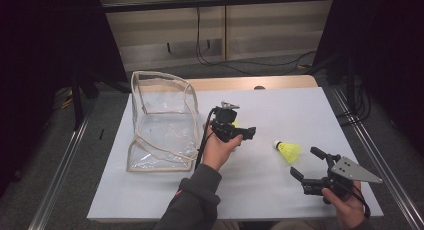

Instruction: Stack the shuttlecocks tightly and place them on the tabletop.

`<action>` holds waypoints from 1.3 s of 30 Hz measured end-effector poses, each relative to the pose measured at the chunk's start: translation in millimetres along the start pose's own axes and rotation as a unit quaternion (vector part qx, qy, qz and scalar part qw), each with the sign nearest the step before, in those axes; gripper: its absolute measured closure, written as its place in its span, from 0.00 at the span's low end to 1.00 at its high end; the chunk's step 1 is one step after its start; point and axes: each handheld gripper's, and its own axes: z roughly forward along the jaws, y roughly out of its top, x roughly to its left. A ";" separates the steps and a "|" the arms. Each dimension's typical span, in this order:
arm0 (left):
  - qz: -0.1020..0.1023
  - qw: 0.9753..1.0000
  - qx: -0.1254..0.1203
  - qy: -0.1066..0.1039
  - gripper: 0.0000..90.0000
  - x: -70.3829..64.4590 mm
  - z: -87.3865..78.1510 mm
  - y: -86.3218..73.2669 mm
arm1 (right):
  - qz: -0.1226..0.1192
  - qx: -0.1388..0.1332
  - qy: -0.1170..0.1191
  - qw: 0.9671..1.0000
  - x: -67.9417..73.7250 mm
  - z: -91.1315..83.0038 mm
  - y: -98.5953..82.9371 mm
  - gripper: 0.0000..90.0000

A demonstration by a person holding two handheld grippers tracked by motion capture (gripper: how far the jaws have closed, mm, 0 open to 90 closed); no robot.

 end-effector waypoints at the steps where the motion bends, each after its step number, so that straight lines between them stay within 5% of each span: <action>1: 0.002 1.000 0.000 -0.002 0.15 -0.6 -0.2 -1.5 | 0.001 0.000 0.000 1.000 0.0 0.1 -0.1 0.03; 39: 0.021 0.998 0.008 -0.054 0.09 -9.3 -13.4 -43.4 | -0.001 0.002 0.001 1.000 0.9 0.5 -0.5 0.03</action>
